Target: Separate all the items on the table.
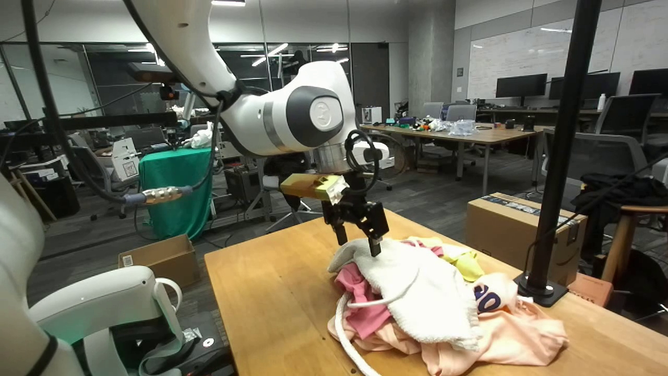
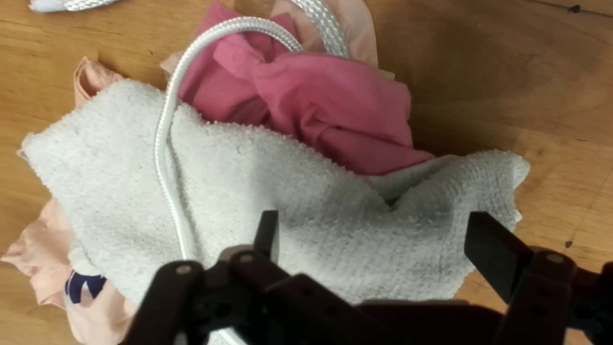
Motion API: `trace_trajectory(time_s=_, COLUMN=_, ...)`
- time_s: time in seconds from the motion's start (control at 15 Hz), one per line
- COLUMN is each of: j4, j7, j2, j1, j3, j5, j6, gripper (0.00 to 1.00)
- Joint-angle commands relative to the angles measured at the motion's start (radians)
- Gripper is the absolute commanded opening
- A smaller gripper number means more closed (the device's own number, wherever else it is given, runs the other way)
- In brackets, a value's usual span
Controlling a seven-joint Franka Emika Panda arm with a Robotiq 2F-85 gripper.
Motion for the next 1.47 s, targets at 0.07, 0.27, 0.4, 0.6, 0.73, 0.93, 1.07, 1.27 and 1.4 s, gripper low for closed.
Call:
trace_trajectory(time_s=0.07, j4=0.016, j7=0.056, j2=0.043, j1=-0.006, j3=-0.005, j5=-0.047, j6=0.031, gripper=1.0)
trace_trajectory(time_s=0.27, j4=0.019, j7=0.059, j2=0.059, j1=-0.003, j3=-0.01, j5=-0.042, j6=0.047, gripper=1.0)
trace_trajectory(time_s=0.4, j4=0.02, j7=0.062, j2=0.066, j1=-0.002, j3=-0.012, j5=-0.044, j6=0.055, gripper=1.0)
trace_trajectory(time_s=0.6, j4=0.019, j7=0.069, j2=0.068, j1=-0.002, j3=-0.014, j5=-0.053, j6=0.062, gripper=0.72)
trace_trajectory(time_s=0.73, j4=0.016, j7=0.07, j2=0.06, j1=-0.001, j3=-0.014, j5=-0.055, j6=0.056, gripper=0.62)
trace_trajectory(time_s=0.93, j4=0.012, j7=0.067, j2=0.042, j1=0.002, j3=-0.011, j5=-0.055, j6=0.044, gripper=0.4)
trace_trajectory(time_s=1.07, j4=0.009, j7=0.067, j2=0.022, j1=0.004, j3=-0.009, j5=-0.06, j6=0.029, gripper=0.28)
trace_trajectory(time_s=1.27, j4=0.003, j7=0.058, j2=-0.02, j1=0.003, j3=-0.006, j5=-0.069, j6=0.002, gripper=0.08)
trace_trajectory(time_s=1.4, j4=-0.004, j7=0.043, j2=-0.057, j1=0.002, j3=-0.005, j5=-0.066, j6=-0.02, gripper=0.07)
